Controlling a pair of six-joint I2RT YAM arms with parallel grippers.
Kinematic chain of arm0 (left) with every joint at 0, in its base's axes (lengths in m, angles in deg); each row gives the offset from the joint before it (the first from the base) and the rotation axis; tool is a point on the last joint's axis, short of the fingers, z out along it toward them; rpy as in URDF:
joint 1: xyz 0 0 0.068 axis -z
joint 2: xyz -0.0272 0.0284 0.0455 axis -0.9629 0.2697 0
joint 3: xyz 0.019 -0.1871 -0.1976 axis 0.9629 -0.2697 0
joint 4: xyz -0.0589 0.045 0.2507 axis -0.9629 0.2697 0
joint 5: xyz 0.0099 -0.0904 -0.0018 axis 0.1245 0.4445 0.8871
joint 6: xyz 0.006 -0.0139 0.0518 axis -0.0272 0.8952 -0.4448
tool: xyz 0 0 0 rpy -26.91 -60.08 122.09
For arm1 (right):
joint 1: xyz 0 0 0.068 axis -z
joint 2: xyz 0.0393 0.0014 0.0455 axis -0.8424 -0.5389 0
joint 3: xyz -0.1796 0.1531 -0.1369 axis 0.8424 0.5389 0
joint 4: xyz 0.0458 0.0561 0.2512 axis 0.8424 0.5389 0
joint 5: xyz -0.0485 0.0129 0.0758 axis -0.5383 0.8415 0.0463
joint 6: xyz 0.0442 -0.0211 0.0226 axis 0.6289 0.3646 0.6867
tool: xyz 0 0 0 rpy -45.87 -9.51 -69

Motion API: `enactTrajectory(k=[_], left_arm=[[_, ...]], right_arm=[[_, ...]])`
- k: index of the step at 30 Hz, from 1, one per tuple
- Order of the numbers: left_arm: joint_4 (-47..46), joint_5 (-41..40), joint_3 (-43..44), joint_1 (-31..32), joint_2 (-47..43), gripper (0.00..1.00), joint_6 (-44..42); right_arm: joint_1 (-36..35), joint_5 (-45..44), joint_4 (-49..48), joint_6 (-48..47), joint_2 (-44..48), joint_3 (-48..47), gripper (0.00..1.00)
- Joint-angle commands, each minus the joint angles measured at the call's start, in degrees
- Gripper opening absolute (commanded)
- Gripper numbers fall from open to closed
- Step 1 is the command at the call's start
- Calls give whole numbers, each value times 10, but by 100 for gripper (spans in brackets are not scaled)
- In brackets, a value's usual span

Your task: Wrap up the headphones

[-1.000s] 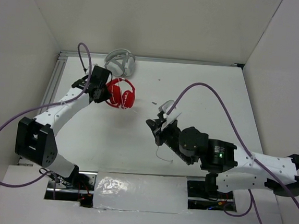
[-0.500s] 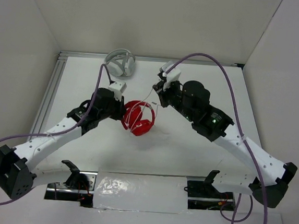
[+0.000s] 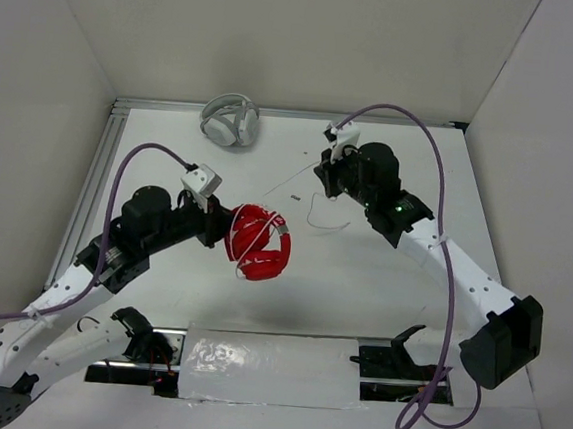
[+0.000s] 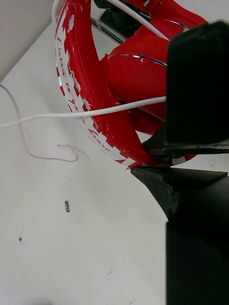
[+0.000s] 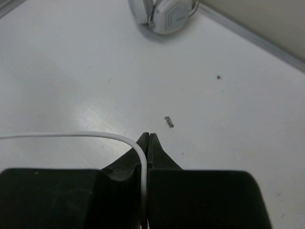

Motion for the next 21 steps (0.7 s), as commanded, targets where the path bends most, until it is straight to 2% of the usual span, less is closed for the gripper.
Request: enactTrajectory(k=[1,4,6,8,14,18,21], left_arm=[[-9,3,47,4,-9,0,24],[20,-12,72,3,-6,0,29],[43,-17,84,4,7,0,29],[53,-16,88,5,20,0,29],[66,-14,83,12,93,0,35],[75,-63,78,19,140,0,59],[93,-73,92,20,175,0,64]], right_arm=[[2,20,-76,40,-17,39,0],[19,-1,-140,85,-19,76,0],[27,-49,-181,119,-4,102,0],[47,-56,-196,124,15,105,0],[50,-124,-121,77,66,-35,0],[49,-107,-75,68,83,-75,0],[50,-77,-76,69,110,-52,0]])
